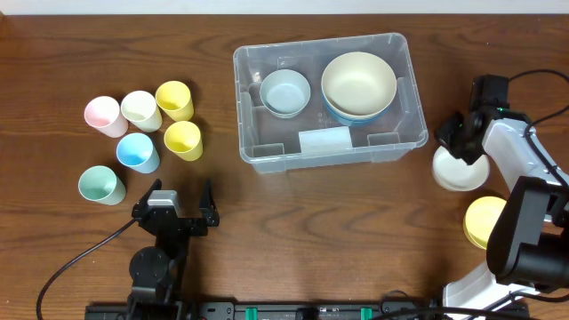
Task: Pack container
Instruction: 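Move the right gripper to the second small white bowl and grasp it, then carry the white bowl into the container and stack it on the first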
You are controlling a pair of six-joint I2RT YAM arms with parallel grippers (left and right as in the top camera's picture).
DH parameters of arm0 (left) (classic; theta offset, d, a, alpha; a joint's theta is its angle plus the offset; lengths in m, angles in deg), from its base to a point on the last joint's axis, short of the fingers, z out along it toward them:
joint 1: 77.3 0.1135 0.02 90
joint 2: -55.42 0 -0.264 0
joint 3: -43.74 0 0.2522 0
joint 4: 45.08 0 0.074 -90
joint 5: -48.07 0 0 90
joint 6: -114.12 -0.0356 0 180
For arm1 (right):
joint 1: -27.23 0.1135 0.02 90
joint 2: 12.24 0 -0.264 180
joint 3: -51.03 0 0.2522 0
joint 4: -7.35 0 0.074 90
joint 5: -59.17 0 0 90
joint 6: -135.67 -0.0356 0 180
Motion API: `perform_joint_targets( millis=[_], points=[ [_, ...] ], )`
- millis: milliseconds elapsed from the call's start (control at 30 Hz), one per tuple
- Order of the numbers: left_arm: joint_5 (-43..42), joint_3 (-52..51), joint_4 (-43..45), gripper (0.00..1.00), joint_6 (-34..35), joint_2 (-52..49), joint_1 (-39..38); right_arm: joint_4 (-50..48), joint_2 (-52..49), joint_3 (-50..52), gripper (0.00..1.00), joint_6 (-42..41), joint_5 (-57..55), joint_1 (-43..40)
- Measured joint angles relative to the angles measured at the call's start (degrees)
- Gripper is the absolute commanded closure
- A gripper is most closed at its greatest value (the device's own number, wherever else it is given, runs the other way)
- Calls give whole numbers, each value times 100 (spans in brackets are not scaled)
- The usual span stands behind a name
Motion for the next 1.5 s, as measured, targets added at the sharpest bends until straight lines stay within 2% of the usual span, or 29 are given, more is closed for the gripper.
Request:
perform_joint_targets(
  millis=[100,433,567,833,1067,1233,1500],
  points=[
    [0,0,0,2,0,0,0,-125,-2,0,99,90,-11,0],
    [0,0,0,2,0,0,0,-555,0,-96,99,708,-17,0],
    [0,0,0,2,0,0,0,-162,-2,-651,99,1084,103,0],
    [0,0,0,2,0,0,0,1145,-2,-2599,99,1768,258,0],
    [0,0,0,2,0,0,0,1799,0,-3248,99,2391,424,103],
    [0,0,0,2,0,0,0,2284,0,-3866,99,3198,577,745],
    [0,0,0,2,0,0,0,2238,96,-4708,99,3838,686,2632]
  ],
)
